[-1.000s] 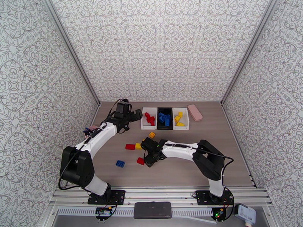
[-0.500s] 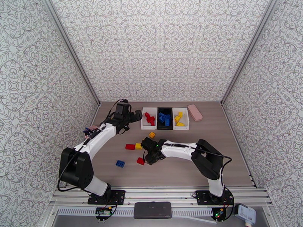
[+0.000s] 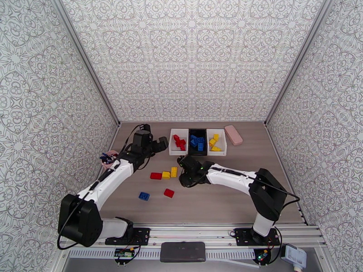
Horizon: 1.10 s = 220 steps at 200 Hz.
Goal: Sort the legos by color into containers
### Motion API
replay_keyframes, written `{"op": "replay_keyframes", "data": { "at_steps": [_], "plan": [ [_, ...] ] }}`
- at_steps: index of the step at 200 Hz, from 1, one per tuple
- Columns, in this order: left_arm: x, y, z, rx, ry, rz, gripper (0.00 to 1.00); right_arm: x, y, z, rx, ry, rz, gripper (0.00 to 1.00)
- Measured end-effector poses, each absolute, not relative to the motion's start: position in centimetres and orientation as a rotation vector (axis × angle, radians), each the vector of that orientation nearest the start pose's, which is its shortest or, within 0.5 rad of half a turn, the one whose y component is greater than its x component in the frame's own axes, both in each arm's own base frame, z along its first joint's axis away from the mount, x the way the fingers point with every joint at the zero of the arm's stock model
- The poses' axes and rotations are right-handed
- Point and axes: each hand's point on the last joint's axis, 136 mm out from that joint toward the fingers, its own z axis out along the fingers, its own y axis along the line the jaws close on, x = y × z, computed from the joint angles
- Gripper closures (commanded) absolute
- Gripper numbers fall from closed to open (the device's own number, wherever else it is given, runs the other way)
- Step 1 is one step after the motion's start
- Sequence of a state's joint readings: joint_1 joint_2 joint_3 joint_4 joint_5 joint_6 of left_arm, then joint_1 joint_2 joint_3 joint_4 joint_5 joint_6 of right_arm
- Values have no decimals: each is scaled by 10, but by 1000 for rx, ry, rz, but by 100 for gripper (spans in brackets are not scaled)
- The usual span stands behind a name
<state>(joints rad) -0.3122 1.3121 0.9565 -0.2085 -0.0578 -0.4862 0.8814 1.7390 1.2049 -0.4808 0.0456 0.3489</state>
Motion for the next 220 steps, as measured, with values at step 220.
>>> {"op": "replay_keyframes", "data": {
  "at_steps": [220],
  "plan": [
    [280, -177, 208, 357, 1941, -440, 0, 513, 364, 148, -446, 2222, 394, 57]
  ]
}}
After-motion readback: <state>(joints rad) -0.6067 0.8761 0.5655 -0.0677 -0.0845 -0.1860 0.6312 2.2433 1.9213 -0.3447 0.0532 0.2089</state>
